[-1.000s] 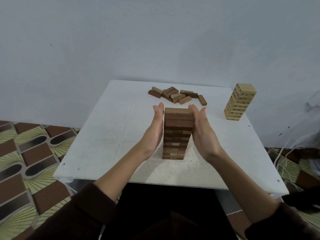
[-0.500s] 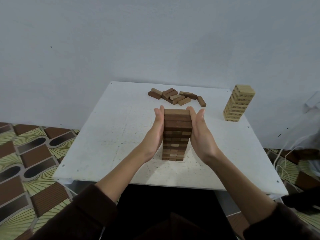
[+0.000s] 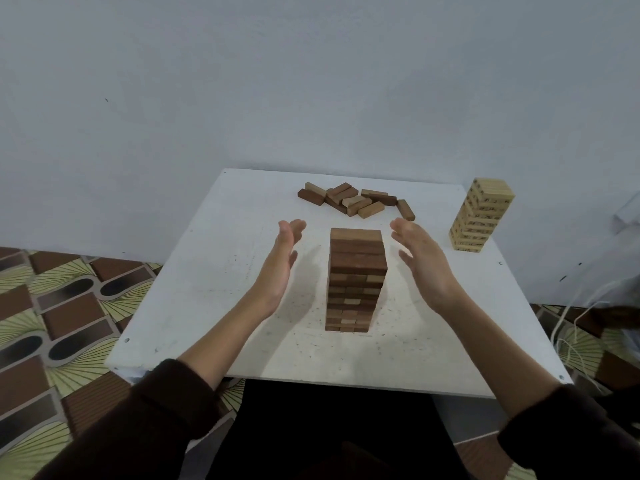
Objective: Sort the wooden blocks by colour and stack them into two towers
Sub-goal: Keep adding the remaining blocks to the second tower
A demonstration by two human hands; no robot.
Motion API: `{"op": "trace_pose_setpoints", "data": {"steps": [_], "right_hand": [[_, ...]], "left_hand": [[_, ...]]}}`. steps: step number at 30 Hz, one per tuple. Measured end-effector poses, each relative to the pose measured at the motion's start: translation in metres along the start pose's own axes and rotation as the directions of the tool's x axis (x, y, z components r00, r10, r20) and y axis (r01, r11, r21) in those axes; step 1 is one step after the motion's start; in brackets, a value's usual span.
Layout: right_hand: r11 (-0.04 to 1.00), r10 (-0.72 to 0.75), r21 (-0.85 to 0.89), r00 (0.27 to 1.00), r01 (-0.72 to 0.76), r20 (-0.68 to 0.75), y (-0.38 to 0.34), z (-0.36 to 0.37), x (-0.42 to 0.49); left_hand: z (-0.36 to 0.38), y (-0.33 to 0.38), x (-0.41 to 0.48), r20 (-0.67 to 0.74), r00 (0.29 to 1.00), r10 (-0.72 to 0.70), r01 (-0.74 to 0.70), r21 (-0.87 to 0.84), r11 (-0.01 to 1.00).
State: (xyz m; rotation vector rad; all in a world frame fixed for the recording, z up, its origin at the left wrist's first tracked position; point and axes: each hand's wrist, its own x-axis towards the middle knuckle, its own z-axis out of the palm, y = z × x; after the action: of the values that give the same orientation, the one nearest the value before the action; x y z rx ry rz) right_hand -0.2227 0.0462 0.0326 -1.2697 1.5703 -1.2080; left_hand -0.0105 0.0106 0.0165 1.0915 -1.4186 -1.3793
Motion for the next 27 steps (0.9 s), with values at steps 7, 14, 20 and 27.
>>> {"op": "trace_pose_setpoints", "data": {"steps": [7, 14, 20, 27], "right_hand": [[0.906, 0.012, -0.423, 1.0, -0.006, 0.011, 0.028, 0.006, 0.088], [0.774, -0.086, -0.611, 0.984, 0.166, 0.159, 0.054, 0.013, 0.168], [0.487, -0.018, -0.842, 0.967, 0.231, 0.255, 0.074, 0.021, 0.195], [0.557, -0.317, -0.748, 0.925, 0.36, 0.209, 0.08, 0.02, 0.197]], "left_hand": [[-0.004, -0.036, 0.069, -0.003, 1.0, 0.014, -0.011, 0.503, 0.864], [0.017, -0.056, 0.144, 0.176, 0.984, 0.038, -0.143, 0.638, 0.756], [0.034, -0.065, 0.19, 0.303, 0.948, 0.097, -0.298, 0.738, 0.605], [0.043, -0.082, 0.208, 0.36, 0.911, 0.202, -0.413, 0.803, 0.429]]}}
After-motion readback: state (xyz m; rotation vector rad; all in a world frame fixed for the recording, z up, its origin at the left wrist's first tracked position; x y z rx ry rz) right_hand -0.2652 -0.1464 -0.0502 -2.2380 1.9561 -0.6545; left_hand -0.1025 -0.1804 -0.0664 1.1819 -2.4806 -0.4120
